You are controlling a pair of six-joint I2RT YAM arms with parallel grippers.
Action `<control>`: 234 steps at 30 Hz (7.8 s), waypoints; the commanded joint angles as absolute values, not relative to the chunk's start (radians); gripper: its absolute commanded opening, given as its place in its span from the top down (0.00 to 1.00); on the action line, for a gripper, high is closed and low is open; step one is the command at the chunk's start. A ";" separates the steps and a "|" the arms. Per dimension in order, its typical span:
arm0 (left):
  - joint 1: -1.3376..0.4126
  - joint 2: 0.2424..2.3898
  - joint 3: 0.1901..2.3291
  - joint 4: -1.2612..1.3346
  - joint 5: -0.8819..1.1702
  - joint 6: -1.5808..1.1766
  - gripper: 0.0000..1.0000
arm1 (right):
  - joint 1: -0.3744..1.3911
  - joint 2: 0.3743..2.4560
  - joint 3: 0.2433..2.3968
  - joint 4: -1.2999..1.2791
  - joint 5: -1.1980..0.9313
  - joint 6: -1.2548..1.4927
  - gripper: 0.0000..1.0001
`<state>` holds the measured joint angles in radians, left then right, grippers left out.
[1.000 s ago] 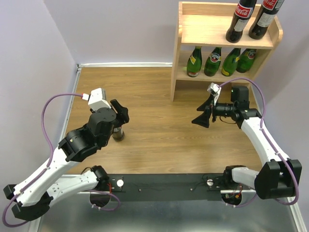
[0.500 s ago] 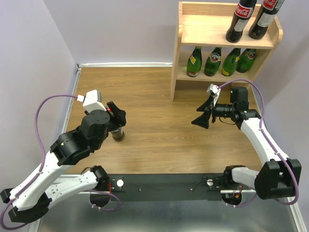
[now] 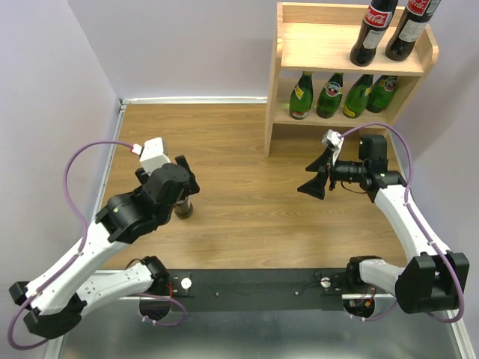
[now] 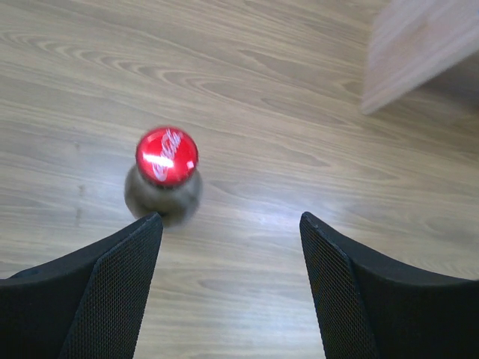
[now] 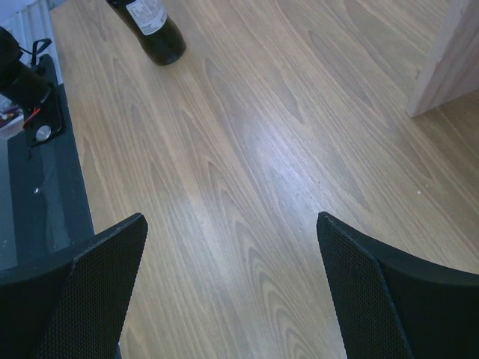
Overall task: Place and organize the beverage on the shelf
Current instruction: Move the drink to the center of the board, then pick up the drink from the center of the board.
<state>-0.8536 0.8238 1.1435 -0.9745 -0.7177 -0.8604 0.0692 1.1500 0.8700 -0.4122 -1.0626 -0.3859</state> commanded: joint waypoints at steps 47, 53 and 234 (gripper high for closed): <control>-0.690 1.158 1.258 -0.017 0.095 0.127 1.00 | 0.072 1.106 0.854 -0.402 -1.000 -0.407 0.00; -0.747 1.287 1.363 -0.006 0.187 0.137 1.00 | 0.072 1.100 0.854 -0.402 -0.989 -0.411 0.00; -0.917 1.822 1.054 1.393 0.127 0.175 0.48 | 0.419 1.310 1.867 -0.391 -0.449 -0.057 0.99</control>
<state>-0.8944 1.8412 1.0794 1.2964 0.0471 0.1684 0.4122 1.3418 1.7756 -0.5278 -0.3901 -0.0933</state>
